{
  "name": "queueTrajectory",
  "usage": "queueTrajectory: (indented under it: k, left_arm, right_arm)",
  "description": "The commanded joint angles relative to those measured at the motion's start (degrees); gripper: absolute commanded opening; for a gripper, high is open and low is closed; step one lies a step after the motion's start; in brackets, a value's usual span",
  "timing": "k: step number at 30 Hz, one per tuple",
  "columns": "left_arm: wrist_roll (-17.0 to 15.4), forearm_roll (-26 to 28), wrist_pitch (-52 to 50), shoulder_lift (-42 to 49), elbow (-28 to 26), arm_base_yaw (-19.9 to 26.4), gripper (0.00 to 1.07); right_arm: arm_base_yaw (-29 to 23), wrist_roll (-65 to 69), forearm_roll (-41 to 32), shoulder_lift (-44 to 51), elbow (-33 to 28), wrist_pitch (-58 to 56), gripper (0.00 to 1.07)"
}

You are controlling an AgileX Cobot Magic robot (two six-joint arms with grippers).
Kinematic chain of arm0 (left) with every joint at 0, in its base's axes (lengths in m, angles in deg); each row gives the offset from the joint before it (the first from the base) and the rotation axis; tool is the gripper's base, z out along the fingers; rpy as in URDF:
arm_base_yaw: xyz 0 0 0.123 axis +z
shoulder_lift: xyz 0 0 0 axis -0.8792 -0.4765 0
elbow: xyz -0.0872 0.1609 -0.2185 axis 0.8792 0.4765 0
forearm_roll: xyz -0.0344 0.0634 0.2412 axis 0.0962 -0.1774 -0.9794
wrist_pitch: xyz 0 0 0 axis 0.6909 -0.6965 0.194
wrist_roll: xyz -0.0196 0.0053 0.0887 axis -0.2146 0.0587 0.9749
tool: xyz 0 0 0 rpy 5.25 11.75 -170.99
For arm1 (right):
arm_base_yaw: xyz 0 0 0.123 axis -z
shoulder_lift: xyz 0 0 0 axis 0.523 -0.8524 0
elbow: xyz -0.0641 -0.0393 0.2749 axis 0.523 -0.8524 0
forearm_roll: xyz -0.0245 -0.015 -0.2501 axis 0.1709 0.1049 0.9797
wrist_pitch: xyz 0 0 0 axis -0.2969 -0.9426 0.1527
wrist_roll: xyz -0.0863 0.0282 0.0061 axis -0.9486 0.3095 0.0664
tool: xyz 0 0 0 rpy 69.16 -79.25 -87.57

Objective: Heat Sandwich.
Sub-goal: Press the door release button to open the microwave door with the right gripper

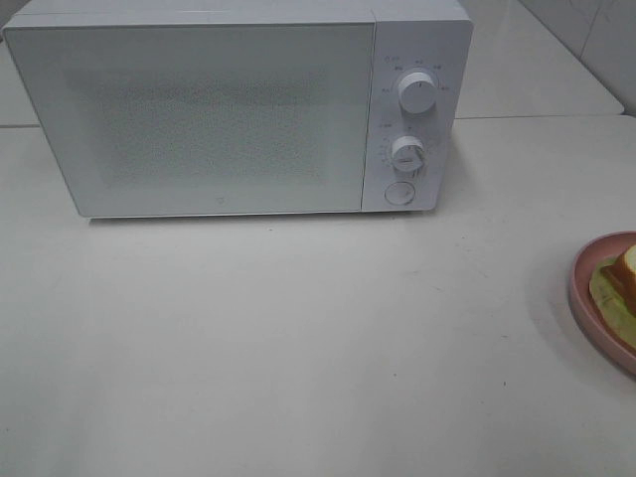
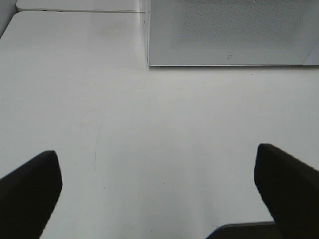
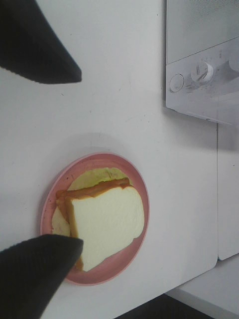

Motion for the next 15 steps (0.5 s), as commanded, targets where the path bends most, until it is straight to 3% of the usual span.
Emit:
queueTrajectory:
  k: [1,15]
  left_arm:
    - [-0.29,0.06,-0.23,0.97,0.06,-0.29,0.98]
    - [-0.29,0.06,-0.23,0.97,0.06,-0.29,0.98]
  right_arm:
    - [0.23,-0.23,0.17,1.49,-0.11,-0.06,0.75]
    - [0.23,-0.23,0.17,1.38,0.29,0.57,0.75]
